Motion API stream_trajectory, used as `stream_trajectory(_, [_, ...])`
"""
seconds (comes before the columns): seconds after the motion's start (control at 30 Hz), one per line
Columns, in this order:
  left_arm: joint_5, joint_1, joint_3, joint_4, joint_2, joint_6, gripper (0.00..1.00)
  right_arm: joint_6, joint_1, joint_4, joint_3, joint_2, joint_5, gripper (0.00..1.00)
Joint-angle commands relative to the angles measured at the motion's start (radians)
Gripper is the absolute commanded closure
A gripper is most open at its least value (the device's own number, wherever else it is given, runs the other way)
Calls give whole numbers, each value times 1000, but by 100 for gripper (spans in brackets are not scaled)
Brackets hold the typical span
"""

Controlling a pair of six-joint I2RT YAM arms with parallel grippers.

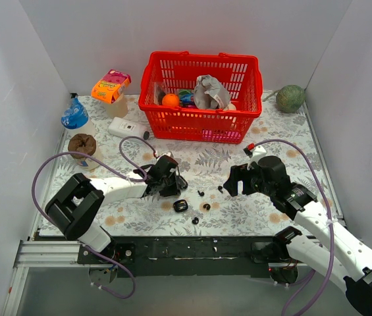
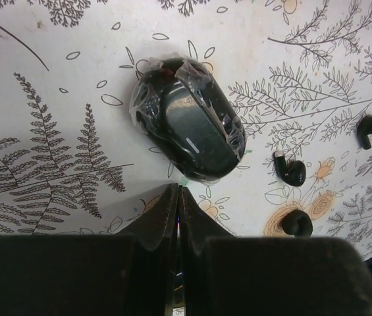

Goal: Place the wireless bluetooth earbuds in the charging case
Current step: Pick up the charging case at the center of the board.

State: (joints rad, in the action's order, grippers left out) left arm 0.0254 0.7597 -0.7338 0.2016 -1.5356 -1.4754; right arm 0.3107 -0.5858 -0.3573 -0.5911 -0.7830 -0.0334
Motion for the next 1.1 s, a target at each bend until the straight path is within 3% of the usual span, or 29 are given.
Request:
stream_trajectory(0.0, [47,4,1,-24,-15,-52,100,1,-6,9,-33,21,1,9])
stream_trajectory(0.53, [65,9,-68,-39,-104,-91,100,2,-6,1,-22,36,12,10])
stream_trajectory(0.67, [74,9,-72,1,-39,-80,100,-1,-6,-9,-27,37,15,10])
stream_trajectory(0.73, [85,9,-56,42,17,-66,87,-4,-6,-15,-32,39,15,10])
stream_trajectory(0.77, [97,9,-46,59,46,-62,66,-4,-6,-17,-35,41,13,10])
stream_trajectory(0.8, [105,9,-39,94,108,-57,54,-5,-6,-19,-38,39,13,10])
stream_trajectory(0.97, [159,10,-12,173,244,-48,15,-10,-6,-12,-42,41,7,9])
stream_trajectory(1.0, [174,10,-9,170,262,-57,2,-12,-6,-11,-41,39,10,9])
stream_trajectory(1.07, [208,10,-16,165,261,-77,2,-12,-6,-6,-41,36,15,9])
